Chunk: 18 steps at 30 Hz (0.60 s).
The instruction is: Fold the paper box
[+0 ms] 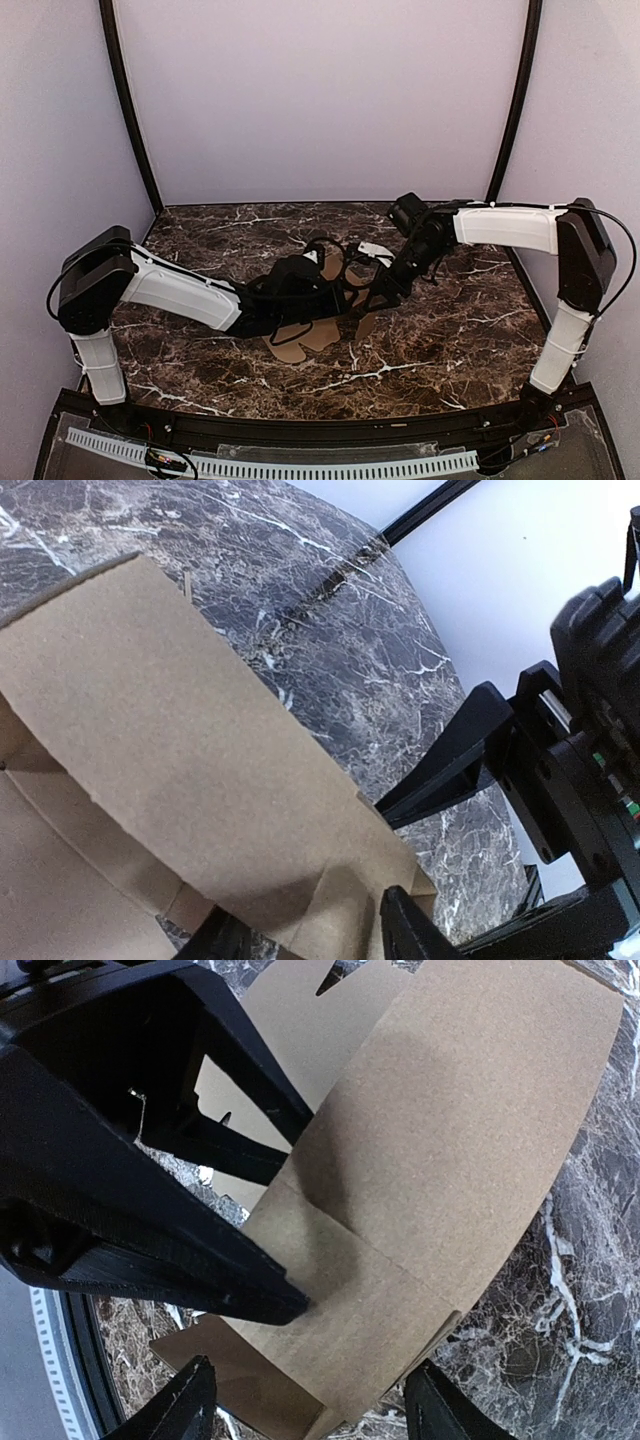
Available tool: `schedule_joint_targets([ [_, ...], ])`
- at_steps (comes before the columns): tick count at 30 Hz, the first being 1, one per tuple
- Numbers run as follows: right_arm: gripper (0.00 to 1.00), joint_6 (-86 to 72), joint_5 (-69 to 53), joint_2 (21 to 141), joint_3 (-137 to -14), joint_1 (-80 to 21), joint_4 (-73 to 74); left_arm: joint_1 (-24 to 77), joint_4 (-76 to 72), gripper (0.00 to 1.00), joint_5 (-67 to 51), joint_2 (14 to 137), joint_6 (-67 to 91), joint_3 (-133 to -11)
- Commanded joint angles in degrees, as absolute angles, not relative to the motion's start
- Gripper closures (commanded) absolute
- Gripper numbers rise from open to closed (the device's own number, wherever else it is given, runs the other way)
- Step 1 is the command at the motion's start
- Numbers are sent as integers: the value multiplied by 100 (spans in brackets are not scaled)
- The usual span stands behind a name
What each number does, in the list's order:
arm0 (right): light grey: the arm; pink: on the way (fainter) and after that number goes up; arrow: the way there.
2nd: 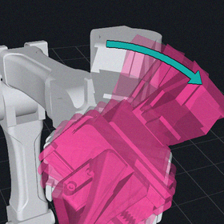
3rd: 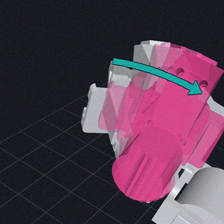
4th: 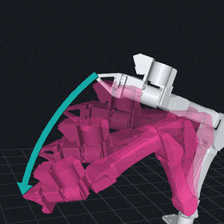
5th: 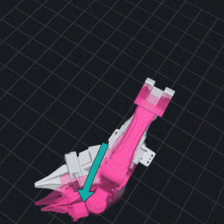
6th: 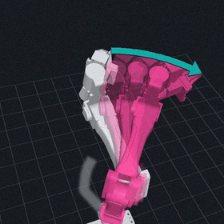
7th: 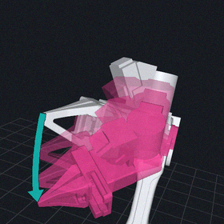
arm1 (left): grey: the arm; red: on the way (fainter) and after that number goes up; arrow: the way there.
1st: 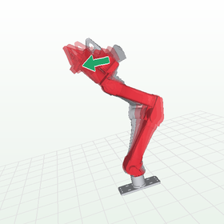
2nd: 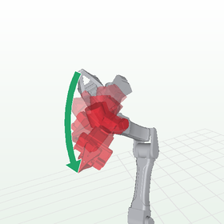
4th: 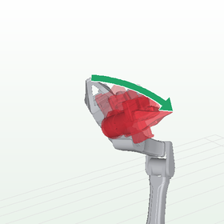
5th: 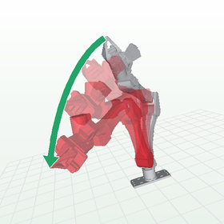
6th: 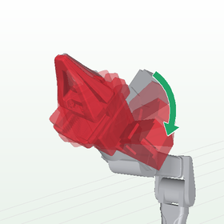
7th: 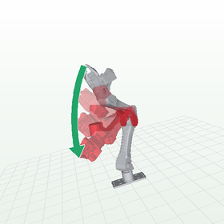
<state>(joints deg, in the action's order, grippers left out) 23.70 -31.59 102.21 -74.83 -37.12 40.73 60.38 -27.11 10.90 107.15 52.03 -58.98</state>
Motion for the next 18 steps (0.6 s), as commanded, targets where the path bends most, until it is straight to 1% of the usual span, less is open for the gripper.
schedule_joint_targets([
  [1, 36, 2327, -3235, 10109, -7392, -3725, 4083, 6035, -2970, 57, 760, 10684, 5570, -5971],
  [5, 36, 2345, -3212, 10124, -7392, -3727, 4082, 6030, -2959, 55, 686, 10545, 5732, -5834],
  [8, 36, 2345, -3216, 10124, -7400, -3718, 4080, 6025, -2884, 58, 654, 10497, 5775, -5824],
  [10, 36, 2339, -3209, 10115, -7401, -3713, 4087, 6021, -2820, 62, 539, 10518, 5789, -5875],
  [16, 36, 2347, -3089, 10078, -7371, -3666, 4097, 5957, -2705, 78, 311, 10521, 5886, -5943],
  [18, 36, 2356, -3050, 10055, -7350, -3649, 4098, 5919, -2685, 82, 210, 10506, 5918, -5926],
])
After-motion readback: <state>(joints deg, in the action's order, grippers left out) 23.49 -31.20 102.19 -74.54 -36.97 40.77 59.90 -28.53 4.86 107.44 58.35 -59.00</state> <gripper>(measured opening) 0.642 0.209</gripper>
